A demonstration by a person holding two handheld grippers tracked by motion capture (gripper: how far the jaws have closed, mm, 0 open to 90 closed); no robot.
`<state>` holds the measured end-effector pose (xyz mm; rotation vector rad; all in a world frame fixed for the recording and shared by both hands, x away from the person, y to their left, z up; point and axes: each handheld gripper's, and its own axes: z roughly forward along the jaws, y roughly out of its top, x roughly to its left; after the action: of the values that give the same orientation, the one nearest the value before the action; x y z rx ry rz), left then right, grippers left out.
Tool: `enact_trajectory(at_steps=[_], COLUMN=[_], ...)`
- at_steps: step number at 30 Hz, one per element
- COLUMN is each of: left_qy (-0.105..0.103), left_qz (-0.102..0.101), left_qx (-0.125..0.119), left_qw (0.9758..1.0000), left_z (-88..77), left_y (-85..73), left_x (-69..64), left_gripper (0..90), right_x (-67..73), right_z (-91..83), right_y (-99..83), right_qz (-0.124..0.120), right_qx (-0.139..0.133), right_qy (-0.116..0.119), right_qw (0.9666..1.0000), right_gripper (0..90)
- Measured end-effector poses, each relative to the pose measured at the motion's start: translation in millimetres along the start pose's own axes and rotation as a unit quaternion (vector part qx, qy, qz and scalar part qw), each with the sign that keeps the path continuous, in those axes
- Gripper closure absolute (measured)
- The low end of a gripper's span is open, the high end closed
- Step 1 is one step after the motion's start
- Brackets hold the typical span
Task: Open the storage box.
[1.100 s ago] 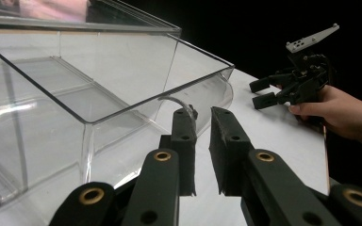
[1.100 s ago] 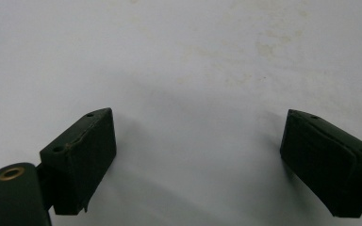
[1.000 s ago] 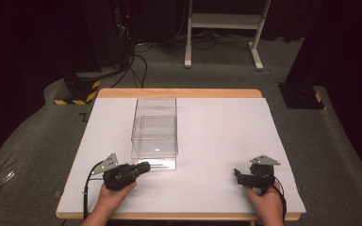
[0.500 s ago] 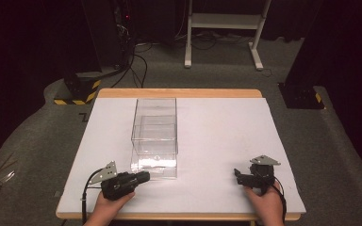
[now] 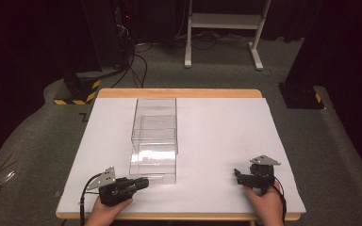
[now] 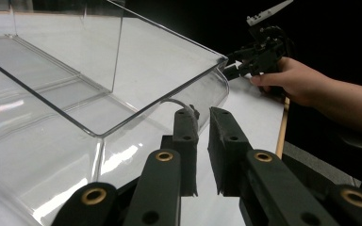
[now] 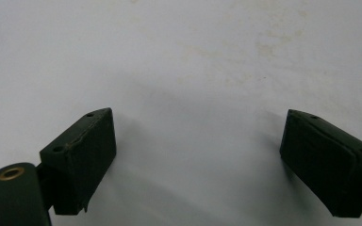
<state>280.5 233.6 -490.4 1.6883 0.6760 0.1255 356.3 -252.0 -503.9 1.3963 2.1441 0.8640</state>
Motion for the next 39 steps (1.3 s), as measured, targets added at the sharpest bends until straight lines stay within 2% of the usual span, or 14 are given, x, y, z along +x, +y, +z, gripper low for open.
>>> enact_trajectory(at_steps=[2,5,9,12,18,21,26,31,32,33,34,35,38,39], left_qy=[0.003,0.011,0.021,0.025,0.044,0.055,0.068,0.108,0.108,0.117,0.138,0.151,0.178,0.192], left_qz=[0.003,0.002,0.008,0.01,0.013,0.02,0.014,0.012,0.012,0.012,0.014,0.011,0.01,0.011], left_qx=[-0.002,-0.01,-0.014,-0.027,-0.044,-0.059,-0.075,-0.087,-0.087,-0.087,-0.085,-0.084,-0.077,-0.072], left_qw=[1.0,0.9999,0.9997,0.9993,0.9979,0.9965,0.9948,0.9903,0.9903,0.9893,0.9867,0.9849,0.9809,0.9786], left_z=[-2.7,-8.2,-14.5,-19.7,-28.2,-34.9,-42.3,-55.0,-55.0,-57.3,-60.7,-63.1,-66.7,-67.9], left_y=[-0.4,1.7,1.2,3.9,8.3,11.2,12.8,13.1,13.1,12.7,11.3,10.1,7.8,7.0], left_x=[-0.8,-0.8,-1.8,-3.1,-2.4,-0.6,3.7,12.8,12.8,15.0,18.8,21.8,27.7,30.4], left_gripper=[80.7,74.4,73.9,74.0,74.5,74.4,71.9,69.0,68.4,68.4,66.4,65.4,64.2,63.7], right_x=[0.0,0.2,0.0,0.0,0.0,-0.1,0.0,-0.1,-0.1,-0.1,0.0,0.0,0.0,-0.1], right_z=[0.0,0.0,0.0,0.0,0.0,0.0,0.0,0.0,0.0,0.0,0.0,0.0,0.0,0.0], right_y=[0.0,0.0,0.0,0.0,0.0,0.0,0.0,0.0,0.0,0.0,0.0,0.0,0.0,0.0], right_qz=[0.0,0.001,0.0,0.0,0.001,0.0,0.001,0.0,0.0,0.0,0.001,0.001,0.001,0.0], right_qx=[0.0,0.0,0.0,0.0,0.0,0.0,0.0,0.0,0.0,0.0,0.0,0.0,0.0,0.0], right_qy=[0.0,0.0,0.0,0.0,0.001,0.0,0.001,0.0,0.0,0.001,0.001,0.001,0.001,0.001], right_qw=[1.0,1.0,1.0,1.0,1.0,1.0,1.0,1.0,1.0,1.0,1.0,1.0,1.0,1.0], right_gripper=[11.2,11.3,11.3,11.3,11.3,11.2,11.2,11.2,11.2,11.3,11.2,11.3,11.3,11.3])
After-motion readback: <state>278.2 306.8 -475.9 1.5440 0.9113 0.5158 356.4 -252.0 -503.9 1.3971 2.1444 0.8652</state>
